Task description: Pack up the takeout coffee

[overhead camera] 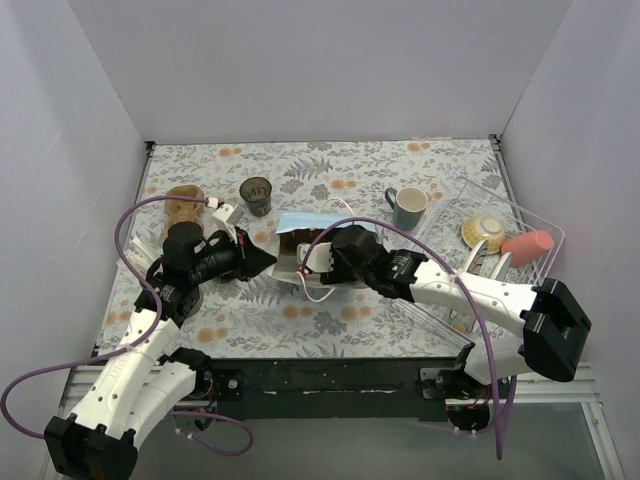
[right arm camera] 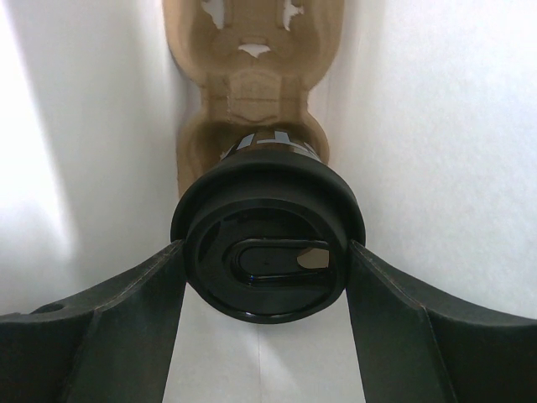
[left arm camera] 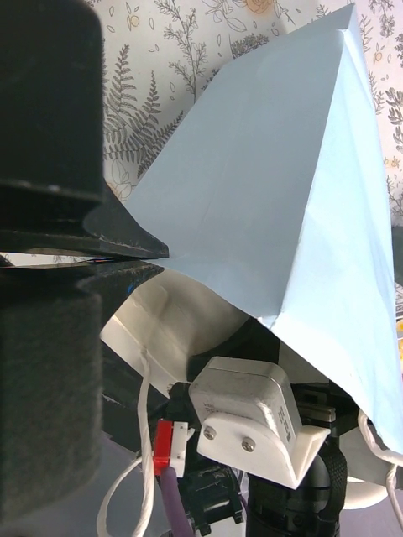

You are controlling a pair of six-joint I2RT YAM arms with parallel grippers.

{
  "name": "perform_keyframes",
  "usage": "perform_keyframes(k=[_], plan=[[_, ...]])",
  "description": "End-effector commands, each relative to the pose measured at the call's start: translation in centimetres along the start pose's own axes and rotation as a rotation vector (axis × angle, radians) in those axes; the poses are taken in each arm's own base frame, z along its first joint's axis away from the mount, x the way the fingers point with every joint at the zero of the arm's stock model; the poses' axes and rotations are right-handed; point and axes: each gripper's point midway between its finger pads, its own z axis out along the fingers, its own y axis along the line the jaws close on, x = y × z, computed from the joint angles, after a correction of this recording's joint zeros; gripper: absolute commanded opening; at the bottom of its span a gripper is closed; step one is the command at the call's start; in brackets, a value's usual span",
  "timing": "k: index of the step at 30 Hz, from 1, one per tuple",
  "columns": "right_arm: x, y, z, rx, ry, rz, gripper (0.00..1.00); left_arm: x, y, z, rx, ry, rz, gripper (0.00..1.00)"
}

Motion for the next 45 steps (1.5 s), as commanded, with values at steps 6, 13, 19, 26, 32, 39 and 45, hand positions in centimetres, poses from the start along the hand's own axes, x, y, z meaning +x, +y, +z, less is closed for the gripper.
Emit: perform_keyframes(k=[6, 13, 19, 26, 32, 39, 45], plan=[[0.1, 0.0, 1.0, -0.006, 0.000, -0.029, 0.25, -1.0, -0.5, -0.2, 0.017, -0.020, 0.024, 0.00], [0.5, -1.1, 1.0, 0.027, 0.052, -0.013, 0.25, -0.7, -0.8, -0.3, 0.024, -0.013, 0.002, 0.00], [1.0, -1.1, 1.3, 0.042, 0.066, -0.020, 0.25, -0.3, -0.6, -0.3, 0.019, 0.000, 0.002, 0.00], [1.1, -1.2, 2.3, 0.046, 0.045, -0.018, 0.24, 0.0, -0.6, -0.3, 0.022, 0.005, -0.013, 0.00], [1.1, -1.4, 3.0, 0.047, 0.037, -0.018, 0.24, 0.5, -0.6, -0.1, 0.027, 0.020, -0.040, 0.00], [1.0, -1.8, 4.2, 0.054, 0.023, -0.019, 0.24, 0.9, -0.4, 0.0, 0.024, 0.023, -0.063, 0.00], [1.5, -1.3, 5.1, 0.054, 0.032, -0.017, 0.25, 0.9, -0.3, 0.1, 0.020, 0.021, -0.087, 0.00]])
